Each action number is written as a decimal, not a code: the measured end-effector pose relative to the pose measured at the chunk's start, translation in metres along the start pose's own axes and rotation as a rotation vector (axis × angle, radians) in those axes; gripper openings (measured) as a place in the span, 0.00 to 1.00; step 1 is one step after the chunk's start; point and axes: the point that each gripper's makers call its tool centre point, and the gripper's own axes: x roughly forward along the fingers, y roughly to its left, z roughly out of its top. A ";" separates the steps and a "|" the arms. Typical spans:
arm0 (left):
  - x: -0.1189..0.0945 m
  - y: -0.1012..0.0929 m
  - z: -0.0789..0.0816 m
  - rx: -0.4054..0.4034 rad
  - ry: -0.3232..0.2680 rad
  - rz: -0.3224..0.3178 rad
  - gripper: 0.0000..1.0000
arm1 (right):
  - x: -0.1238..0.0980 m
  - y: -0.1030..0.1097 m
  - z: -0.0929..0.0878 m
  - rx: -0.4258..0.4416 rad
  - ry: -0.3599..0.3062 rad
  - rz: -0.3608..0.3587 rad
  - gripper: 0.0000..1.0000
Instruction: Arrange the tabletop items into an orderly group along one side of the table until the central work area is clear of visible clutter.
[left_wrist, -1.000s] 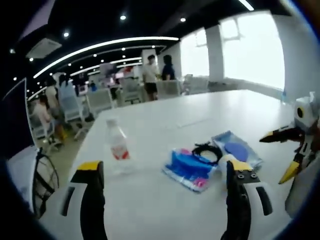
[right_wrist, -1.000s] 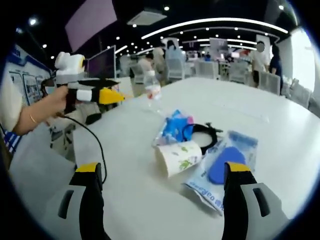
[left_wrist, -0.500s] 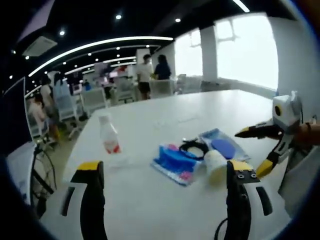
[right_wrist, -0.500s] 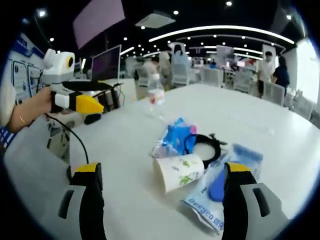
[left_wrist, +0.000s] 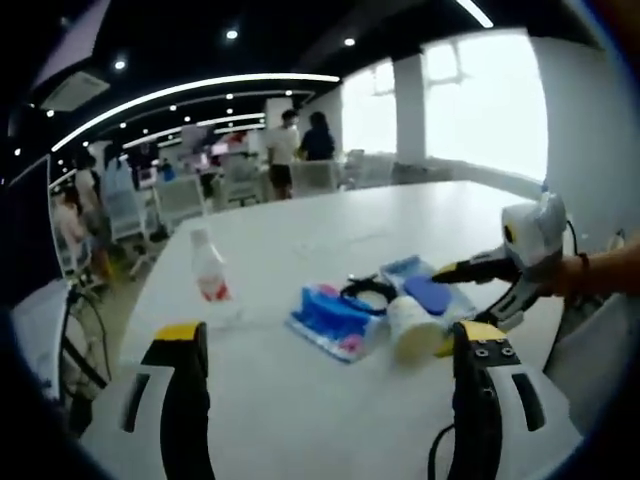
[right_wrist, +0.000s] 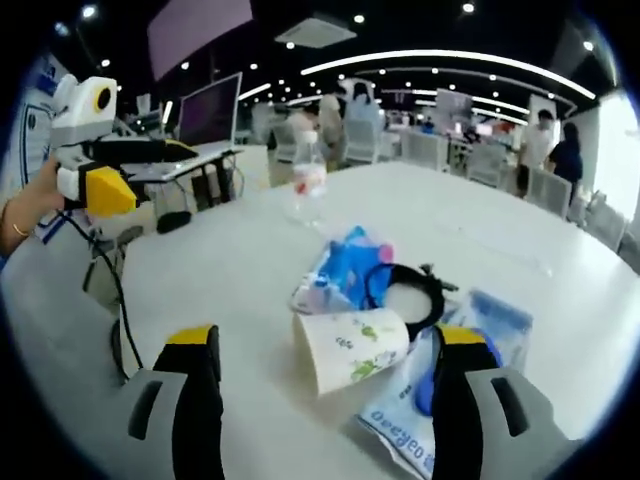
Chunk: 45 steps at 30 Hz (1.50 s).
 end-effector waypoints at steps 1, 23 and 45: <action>-0.001 0.000 0.000 0.001 0.001 0.001 0.99 | 0.002 0.000 -0.001 -0.003 0.004 0.000 0.83; -0.009 -0.015 -0.011 0.034 0.012 -0.016 0.99 | 0.010 -0.011 -0.019 -0.092 0.092 -0.085 0.39; -0.005 -0.025 -0.022 0.046 0.040 -0.044 0.99 | 0.001 -0.023 -0.004 -0.156 0.059 -0.142 0.01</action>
